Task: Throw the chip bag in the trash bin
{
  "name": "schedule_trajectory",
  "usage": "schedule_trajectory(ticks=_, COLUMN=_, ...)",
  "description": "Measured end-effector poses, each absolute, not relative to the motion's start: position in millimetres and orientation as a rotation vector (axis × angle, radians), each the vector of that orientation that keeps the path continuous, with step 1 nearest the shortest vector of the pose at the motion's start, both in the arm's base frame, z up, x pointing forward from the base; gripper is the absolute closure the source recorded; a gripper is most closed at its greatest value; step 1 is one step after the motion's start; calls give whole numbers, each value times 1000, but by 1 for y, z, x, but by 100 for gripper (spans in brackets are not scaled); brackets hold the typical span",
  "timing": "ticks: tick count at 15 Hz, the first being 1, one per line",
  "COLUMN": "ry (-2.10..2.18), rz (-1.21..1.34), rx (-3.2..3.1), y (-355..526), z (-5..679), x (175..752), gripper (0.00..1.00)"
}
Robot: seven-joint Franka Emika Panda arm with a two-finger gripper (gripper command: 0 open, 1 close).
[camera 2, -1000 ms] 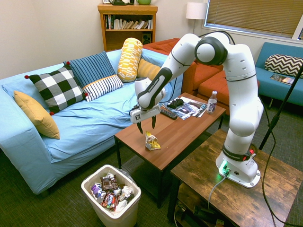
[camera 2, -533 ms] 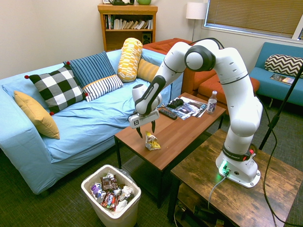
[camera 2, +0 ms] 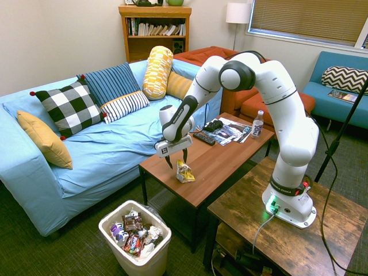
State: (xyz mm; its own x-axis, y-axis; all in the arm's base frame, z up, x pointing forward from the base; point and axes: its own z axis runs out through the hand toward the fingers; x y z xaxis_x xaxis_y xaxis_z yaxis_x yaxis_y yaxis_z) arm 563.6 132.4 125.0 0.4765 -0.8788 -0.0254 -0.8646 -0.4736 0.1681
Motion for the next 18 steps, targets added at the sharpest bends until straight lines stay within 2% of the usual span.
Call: schedule_trajectory(ticks=18, ry=-1505, rz=-175, rx=2606, y=154, z=126, x=561, gripper=100)
